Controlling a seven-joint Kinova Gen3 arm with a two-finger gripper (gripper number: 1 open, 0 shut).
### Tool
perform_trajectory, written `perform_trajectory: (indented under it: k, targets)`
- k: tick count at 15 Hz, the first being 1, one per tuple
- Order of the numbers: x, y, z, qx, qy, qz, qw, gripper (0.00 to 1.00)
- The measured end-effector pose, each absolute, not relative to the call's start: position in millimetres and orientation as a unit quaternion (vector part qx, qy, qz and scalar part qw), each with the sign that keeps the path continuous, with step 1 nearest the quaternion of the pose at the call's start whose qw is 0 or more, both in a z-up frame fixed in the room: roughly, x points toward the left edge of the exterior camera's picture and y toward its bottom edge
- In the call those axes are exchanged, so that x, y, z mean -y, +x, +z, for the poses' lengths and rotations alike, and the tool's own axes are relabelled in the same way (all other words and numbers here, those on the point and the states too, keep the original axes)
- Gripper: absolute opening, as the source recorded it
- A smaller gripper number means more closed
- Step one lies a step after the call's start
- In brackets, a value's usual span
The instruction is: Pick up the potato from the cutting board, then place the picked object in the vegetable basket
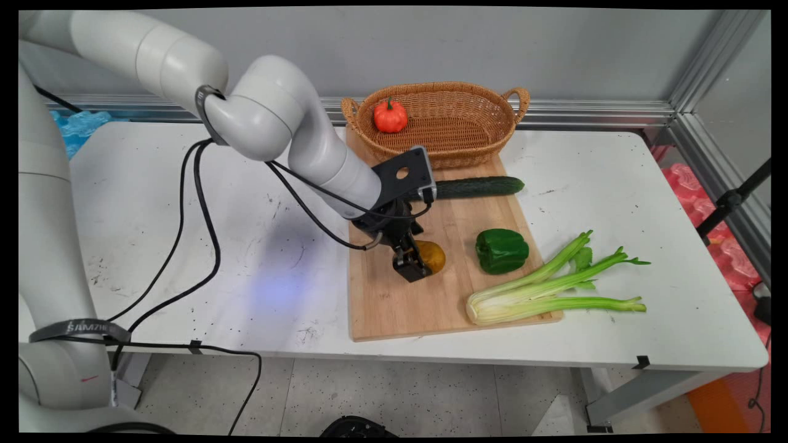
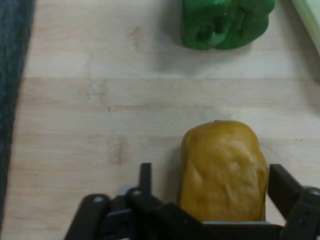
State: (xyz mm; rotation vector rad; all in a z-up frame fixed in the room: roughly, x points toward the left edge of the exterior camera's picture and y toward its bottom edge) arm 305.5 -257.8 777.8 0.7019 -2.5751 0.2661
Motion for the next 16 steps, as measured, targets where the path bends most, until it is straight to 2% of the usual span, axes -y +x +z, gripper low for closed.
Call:
perform_trajectory:
  k: [1, 8, 12, 16]
  targets:
    - [257, 305, 776, 0.934, 0.257, 0.095, 0.228, 0.00]
    - [264, 302, 772, 0.930, 0.270, 0.087, 0.233, 0.00]
    - [287, 302, 790, 0.928, 0.268, 0.091, 0.244, 0.00]
    - [334, 303, 819, 0.922, 0.263, 0.114, 0.262, 0.00]
